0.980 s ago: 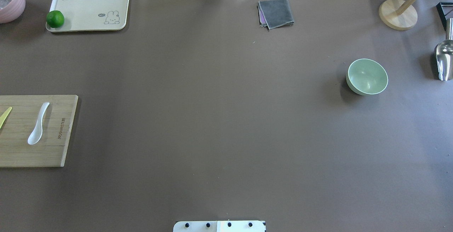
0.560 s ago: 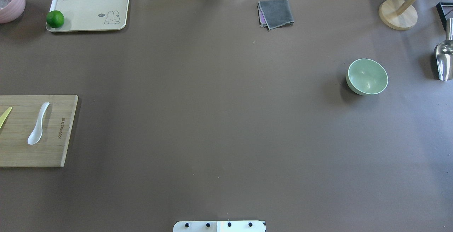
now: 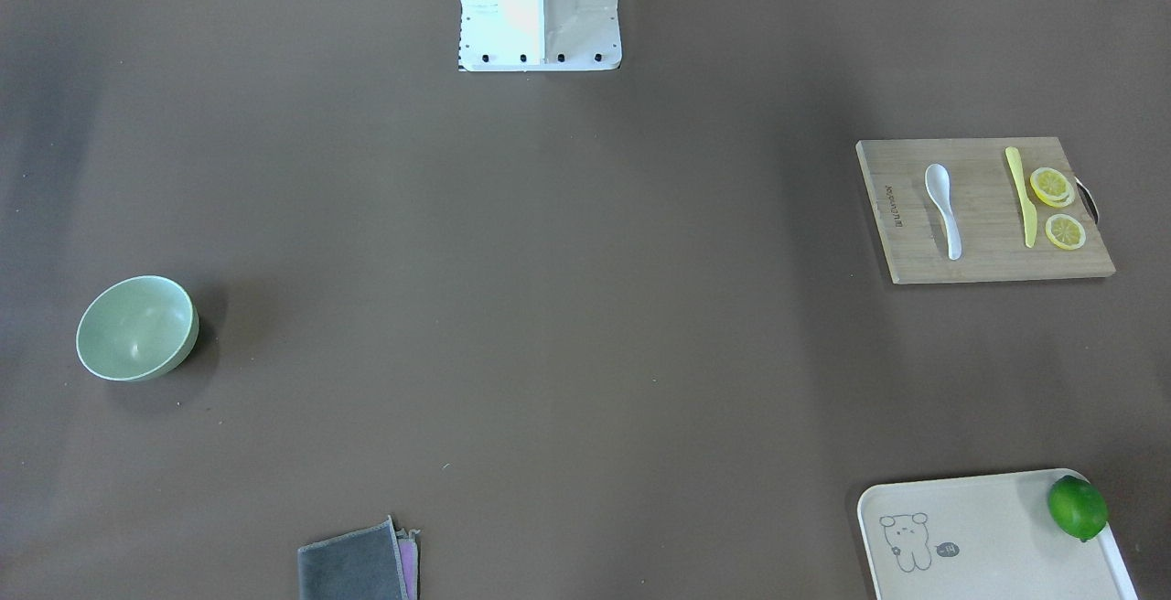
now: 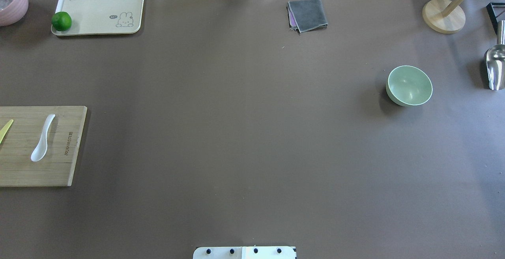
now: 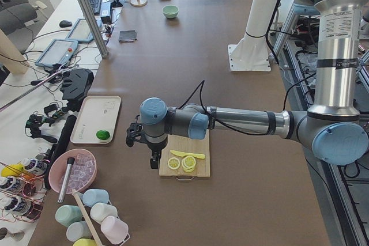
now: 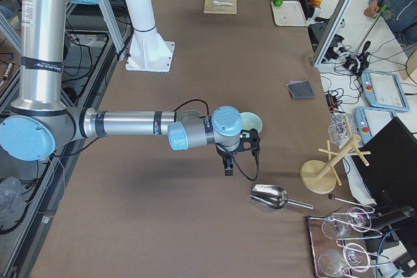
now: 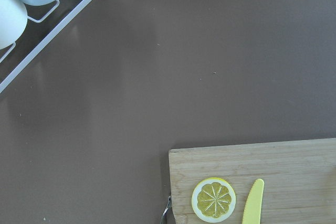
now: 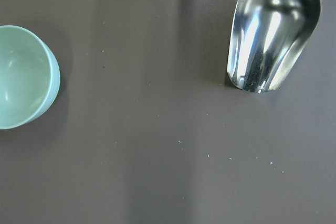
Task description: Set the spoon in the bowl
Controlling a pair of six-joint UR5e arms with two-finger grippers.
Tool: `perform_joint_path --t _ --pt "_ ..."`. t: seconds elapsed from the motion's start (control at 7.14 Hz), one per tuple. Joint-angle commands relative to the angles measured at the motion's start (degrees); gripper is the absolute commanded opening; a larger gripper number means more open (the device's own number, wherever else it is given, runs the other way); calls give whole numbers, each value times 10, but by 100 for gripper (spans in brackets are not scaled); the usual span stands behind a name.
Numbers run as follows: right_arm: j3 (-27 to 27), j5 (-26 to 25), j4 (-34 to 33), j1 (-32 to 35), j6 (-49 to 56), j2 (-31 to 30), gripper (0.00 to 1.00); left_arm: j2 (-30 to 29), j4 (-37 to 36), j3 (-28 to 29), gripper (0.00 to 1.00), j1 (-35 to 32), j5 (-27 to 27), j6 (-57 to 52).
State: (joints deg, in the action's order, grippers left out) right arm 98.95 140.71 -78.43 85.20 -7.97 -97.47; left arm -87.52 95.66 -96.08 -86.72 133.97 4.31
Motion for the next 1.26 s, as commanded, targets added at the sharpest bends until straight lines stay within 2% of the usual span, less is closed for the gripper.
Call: perform_joint_path --t 0.0,0.14,0.28,0.56,0.84,0.98,1.12 --pt "-2 44 9 -26 -43 5 100 4 7 -21 98 1 28 1" --pt "-7 42 14 -63 -124 37 100 2 9 -22 98 1 47 1" --pt "-17 32 16 -91 -172 66 100 3 47 -21 98 3 48 2" --pt "-59 -4 16 -129 -209 126 99 -1 64 -23 97 37 47 69" --pt "-92 -29 16 -166 -230 165 98 -1 123 -24 97 86 43 165" --pt "-105 -52 16 -185 -243 183 98 1 129 -24 97 105 39 181" --pt "-132 -55 30 -191 -245 202 97 1 130 -24 97 118 39 184"
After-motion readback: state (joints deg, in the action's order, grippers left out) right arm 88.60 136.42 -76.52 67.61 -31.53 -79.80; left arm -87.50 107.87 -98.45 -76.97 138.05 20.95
